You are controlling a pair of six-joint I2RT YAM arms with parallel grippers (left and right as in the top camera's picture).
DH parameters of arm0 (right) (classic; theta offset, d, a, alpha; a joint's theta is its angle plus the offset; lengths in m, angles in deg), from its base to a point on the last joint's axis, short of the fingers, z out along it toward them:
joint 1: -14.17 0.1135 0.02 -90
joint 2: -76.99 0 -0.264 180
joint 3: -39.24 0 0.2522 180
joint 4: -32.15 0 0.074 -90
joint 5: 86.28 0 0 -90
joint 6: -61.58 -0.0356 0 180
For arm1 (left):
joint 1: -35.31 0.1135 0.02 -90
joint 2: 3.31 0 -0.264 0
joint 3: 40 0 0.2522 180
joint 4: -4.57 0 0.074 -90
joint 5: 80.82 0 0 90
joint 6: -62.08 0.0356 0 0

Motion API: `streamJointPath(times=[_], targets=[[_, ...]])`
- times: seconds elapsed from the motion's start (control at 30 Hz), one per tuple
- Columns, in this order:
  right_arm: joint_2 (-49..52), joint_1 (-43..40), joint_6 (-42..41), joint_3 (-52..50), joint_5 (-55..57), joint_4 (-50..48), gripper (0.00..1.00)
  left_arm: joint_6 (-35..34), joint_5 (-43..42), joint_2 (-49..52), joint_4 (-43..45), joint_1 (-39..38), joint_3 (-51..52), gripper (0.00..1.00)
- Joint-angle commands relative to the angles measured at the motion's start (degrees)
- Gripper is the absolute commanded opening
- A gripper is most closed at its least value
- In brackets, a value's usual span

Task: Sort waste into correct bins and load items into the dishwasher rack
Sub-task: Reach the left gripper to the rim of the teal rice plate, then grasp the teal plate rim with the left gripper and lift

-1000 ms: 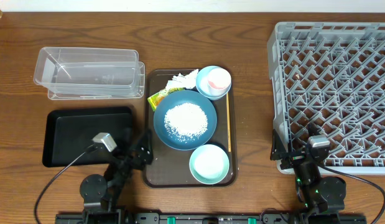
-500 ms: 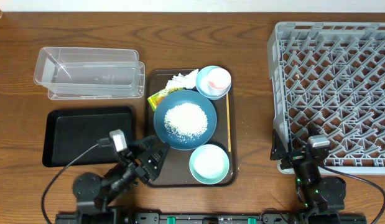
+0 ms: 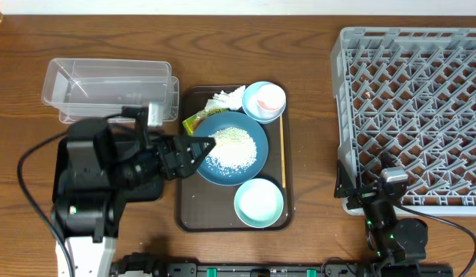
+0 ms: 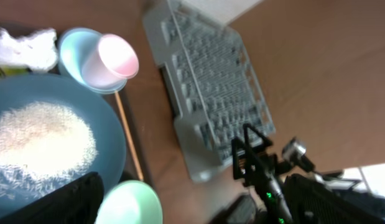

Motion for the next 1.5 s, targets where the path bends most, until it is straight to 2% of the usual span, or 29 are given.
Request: streamJointPath(times=[0.0,0.13,0.17,0.23,0.37,0.5,1.0,1.17,1.37,1.47], targets=[[-0.37,-0.63,0.59,-0.07,0.17,0.24,0.99,4.46,8.63,4.00,-7.19,-6.25,-7.76,0.95],[-0.37,-0.63,0.59,-0.07,0.17,0.24,0.99,6.25,36.96,13.05,-21.92,-20.85,-19.96,0.95],[-0.37,-0.63,0.59,-0.07,0.17,0.24,0.99,6.25,41.81,15.63,-23.71,-24.61,-22.47,0.95],[-0.37,-0.63,0.59,-0.07,0.17,0.24,0.99,6.27,45.44,19.56,-24.33,-30.23,-25.22,0.95],[-0.37,-0.63,0.59,-0.07,0.17,0.24,0.99,6.25,45.51,25.00,-20.65,-37.46,-25.59,0.95],[-0.37,-0.63,0.59,-0.07,0.17,0.24,0.99,6.29,45.81,30.01,-19.50,-41.11,-25.59,0.95],[-0.37,-0.63,0.59,-0.07,0.17,0.24,0.99,5.38,48.33,51.91,-12.96,-41.92,-25.59,0.93],[-0.37,-0.63,0.59,-0.07,0.17,0.24,0.99,5.38,48.78,57.02,-11.30,-41.99,-25.59,0.76],[-0.37,-0.63,0.59,-0.07,0.17,0.24,0.99,4.09,54.36,59.01,-9.70,-42.86,-25.59,0.75],[-0.37,-0.63,0.59,-0.07,0.17,0.24,0.99,4.11,54.53,59.21,-9.49,-43.65,-25.57,0.69]])
